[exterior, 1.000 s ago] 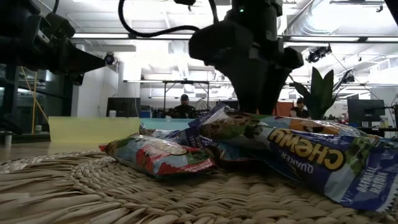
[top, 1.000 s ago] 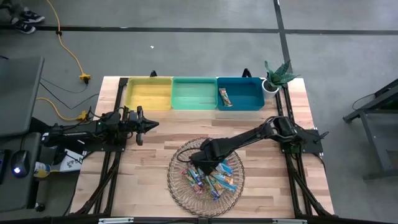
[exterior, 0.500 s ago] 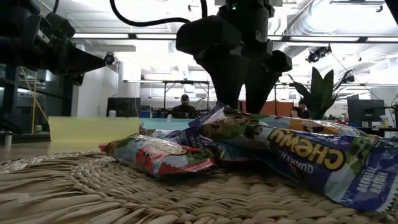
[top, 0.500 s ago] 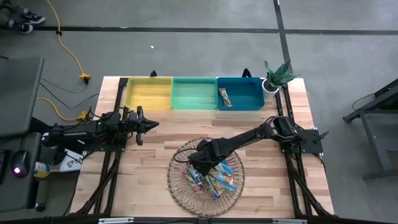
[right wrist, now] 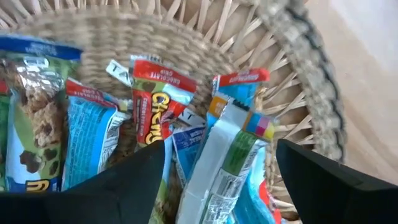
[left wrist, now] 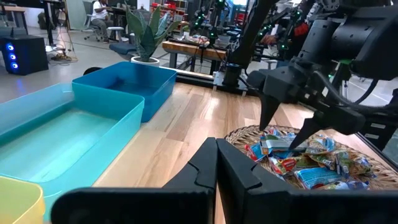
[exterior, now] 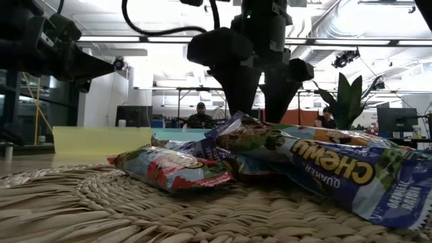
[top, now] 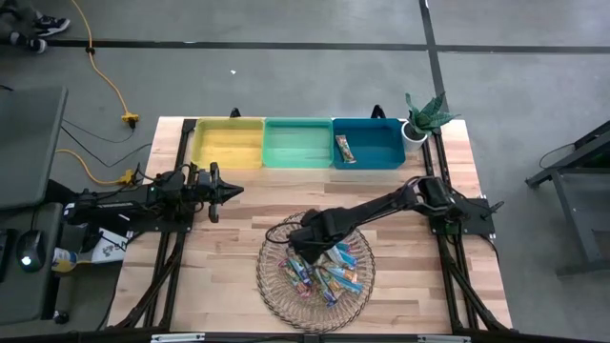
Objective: Pick and place Granola Bars by type
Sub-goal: Put the orange granola bar into the blue bin
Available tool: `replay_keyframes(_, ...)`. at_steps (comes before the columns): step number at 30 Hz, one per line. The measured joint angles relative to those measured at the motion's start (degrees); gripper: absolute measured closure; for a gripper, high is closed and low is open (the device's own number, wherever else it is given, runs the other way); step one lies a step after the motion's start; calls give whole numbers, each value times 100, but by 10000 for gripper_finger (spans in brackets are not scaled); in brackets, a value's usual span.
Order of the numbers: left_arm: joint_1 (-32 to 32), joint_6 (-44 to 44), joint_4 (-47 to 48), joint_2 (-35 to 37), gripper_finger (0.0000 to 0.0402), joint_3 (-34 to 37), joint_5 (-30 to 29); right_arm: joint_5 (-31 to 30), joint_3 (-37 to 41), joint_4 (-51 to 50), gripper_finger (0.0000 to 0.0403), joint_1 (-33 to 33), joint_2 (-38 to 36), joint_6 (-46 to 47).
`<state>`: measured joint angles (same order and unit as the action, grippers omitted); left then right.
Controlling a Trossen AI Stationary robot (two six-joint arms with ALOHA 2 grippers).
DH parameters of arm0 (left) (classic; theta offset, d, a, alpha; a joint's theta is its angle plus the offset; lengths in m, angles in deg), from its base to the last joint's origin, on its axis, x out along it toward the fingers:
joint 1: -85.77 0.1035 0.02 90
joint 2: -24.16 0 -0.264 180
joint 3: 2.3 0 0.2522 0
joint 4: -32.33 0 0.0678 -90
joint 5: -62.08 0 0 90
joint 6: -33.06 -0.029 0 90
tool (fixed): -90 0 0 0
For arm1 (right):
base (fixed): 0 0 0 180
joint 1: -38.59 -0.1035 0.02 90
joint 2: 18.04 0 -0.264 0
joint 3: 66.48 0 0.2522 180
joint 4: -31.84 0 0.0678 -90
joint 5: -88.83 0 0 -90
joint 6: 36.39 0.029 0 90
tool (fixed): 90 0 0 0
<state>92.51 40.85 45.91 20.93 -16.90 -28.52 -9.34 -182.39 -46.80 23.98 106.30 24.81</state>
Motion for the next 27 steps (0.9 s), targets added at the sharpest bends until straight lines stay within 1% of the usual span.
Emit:
replay_keyframes(5, 0, 0, 0, -2, 401, 0, 0, 118, 0, 2, 109, -31, 209, 1)
replay_keyframes(15, 0, -2, 0, 0, 401, 0, 0, 194, 0, -25, 111, -31, 233, 178)
replay_keyframes(21, 0, -1, -2, 0, 401, 0, 0, 197, 0, -271, 135, -31, 235, 241)
replay_keyframes(27, 0, 0, -2, 0, 401, 2, 0, 247, 0, -289, 161, -31, 238, 244)
